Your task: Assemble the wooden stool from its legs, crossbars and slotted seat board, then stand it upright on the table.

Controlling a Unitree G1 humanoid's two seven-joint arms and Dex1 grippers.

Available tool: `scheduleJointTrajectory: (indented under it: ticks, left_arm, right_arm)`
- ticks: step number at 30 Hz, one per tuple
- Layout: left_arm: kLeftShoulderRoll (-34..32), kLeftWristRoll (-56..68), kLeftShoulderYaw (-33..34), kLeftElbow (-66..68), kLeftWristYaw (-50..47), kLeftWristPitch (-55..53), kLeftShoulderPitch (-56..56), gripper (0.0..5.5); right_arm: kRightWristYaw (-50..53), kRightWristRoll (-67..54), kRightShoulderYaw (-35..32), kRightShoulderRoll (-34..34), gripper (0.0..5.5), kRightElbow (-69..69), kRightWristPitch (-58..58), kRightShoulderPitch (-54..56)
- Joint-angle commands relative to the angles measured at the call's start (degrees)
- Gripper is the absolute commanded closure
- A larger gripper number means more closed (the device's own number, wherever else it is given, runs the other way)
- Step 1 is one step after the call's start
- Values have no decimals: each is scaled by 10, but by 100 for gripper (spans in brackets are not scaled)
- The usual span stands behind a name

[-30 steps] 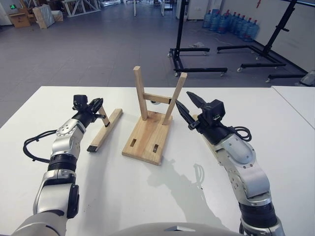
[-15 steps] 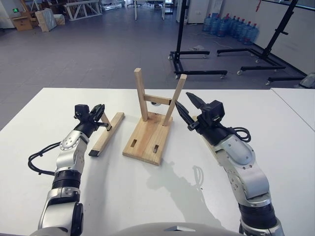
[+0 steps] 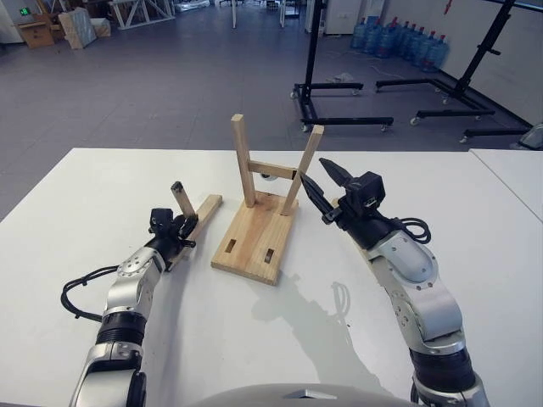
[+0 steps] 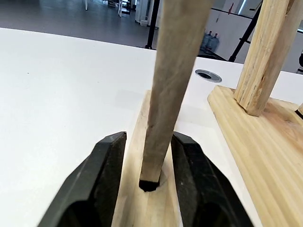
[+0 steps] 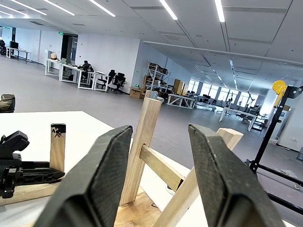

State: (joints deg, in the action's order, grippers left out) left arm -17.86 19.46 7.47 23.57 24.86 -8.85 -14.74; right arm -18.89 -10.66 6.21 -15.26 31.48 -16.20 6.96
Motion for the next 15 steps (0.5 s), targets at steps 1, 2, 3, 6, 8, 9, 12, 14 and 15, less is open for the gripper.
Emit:
scheduleJointTrajectory:
  ticks: [1,2,3,6,8,9,12,14,15]
  left_arm:
    - [-4,-3,7,-22,1,-15,-15,320]
    - [-4,0,10,-30,-1,-18,-18,308]
    - [-4,3,13,-40,-2,-21,-21,295]
    - [-11,13,30,-86,-13,-41,-36,243]
    - [-18,20,45,-120,-24,-58,-54,215]
    - [-24,20,47,-137,-29,-67,-64,210]
    - [-30,25,50,-184,-40,-90,-94,210]
    - [-29,29,50,-205,-48,-102,-122,210]
    - [-28,31,50,-211,-51,-105,-135,210]
  right_arm:
    - [3,8,4,3,333,-4,-1,5]
    - [4,9,4,4,333,-4,-1,4]
    - [4,10,4,5,333,-4,0,3]
    - [6,12,4,7,333,-3,-1,2]
    - [7,13,5,8,333,-5,0,4]
    - [6,13,6,9,333,-7,1,5]
    - [5,16,7,9,333,-9,3,6]
    - [4,18,7,9,333,-10,4,7]
    - [4,18,7,9,333,-11,4,7]
